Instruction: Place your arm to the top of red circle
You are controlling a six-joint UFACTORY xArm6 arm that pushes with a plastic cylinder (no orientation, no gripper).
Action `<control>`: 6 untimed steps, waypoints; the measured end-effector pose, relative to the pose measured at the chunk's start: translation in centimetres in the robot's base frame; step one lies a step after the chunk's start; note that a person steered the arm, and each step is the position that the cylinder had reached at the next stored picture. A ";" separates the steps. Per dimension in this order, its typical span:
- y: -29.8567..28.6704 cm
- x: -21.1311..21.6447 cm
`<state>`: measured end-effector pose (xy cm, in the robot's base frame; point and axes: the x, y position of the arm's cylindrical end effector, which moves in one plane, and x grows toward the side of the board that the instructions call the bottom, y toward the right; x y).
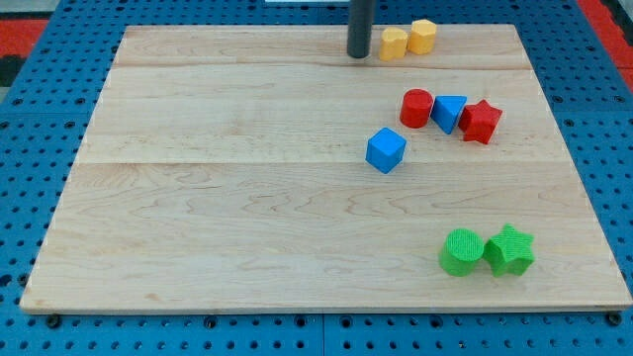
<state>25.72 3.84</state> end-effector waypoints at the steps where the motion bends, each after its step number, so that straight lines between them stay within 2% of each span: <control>1: -3.2 0.7; 3: 2.6 0.7; 4: 2.6 0.7; 5: 5.7 1.1; 6: 9.7 3.3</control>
